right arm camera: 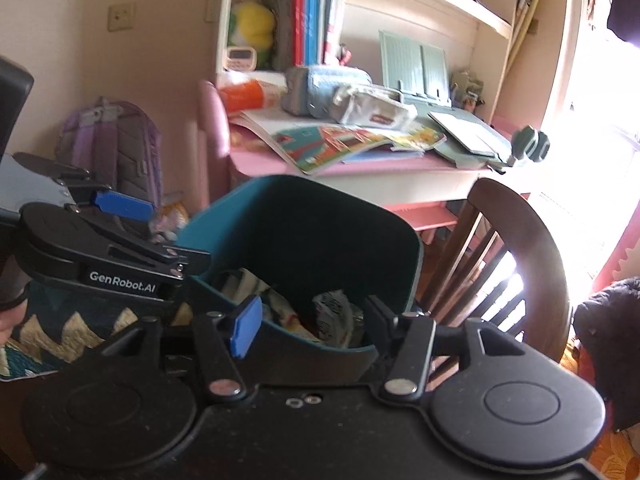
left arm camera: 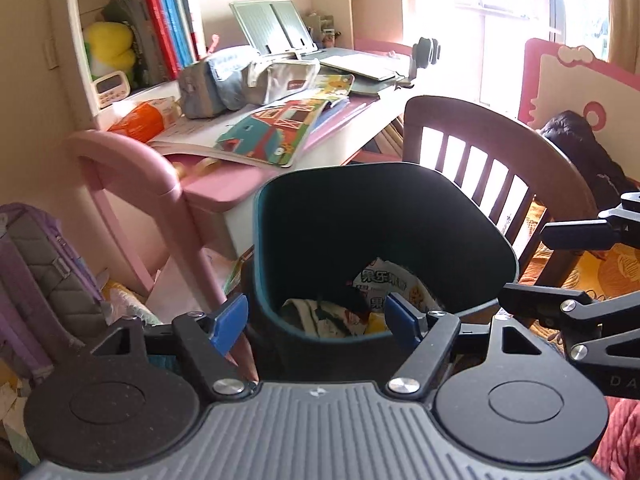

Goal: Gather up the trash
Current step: 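Open both tools to drop the juice box and wrapper into the wastebasket, then move both open tools back down to the last trash on the floor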

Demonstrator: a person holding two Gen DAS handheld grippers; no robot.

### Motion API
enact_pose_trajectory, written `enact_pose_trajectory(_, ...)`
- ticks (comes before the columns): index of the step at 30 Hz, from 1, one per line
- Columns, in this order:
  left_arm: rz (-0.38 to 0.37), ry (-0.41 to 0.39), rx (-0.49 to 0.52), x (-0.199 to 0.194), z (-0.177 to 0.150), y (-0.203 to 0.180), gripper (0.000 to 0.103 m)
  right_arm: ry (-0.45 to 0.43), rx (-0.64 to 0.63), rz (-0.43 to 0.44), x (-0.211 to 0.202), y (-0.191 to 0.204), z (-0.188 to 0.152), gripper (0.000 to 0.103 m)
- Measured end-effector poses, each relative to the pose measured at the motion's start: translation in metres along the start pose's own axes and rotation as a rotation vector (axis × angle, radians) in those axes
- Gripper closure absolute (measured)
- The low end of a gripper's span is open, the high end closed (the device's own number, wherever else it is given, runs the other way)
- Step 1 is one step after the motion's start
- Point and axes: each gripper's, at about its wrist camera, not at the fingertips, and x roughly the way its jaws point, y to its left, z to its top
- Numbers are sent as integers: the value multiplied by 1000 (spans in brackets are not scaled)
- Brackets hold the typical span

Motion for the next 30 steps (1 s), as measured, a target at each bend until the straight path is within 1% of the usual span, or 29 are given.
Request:
enact_pose_trajectory(9,17,-33,-47,-55,-28,38,28,-50,-50,80,-33,53,8,47)
enact_pose_trajectory(15,37,-46,-86,-91,-55,72,28,-69,-77,144,-41,98,13,46)
enact_pose_trajectory(17,43,-46,-104,-102,-67,85,27,-70,-89,173,-41,115,13,46)
enact_pose_trajectory(19,58,-45,-119,-112,-81,99,23,-66,-100,203,-38,132,12,46)
enact_pose_trajectory(20,68,-45,-126,-117,-88,106,22,-62,-106,220,-36,141,12,46)
enact_pose_trajectory(25,107,-39,-168,-139,-131,144,22,-36,-138,296,-24,185,5,46)
enact_pose_trajectory(30,163,-32,-214,-158,-179,182,22,24,-171,374,1,233,-10,46)
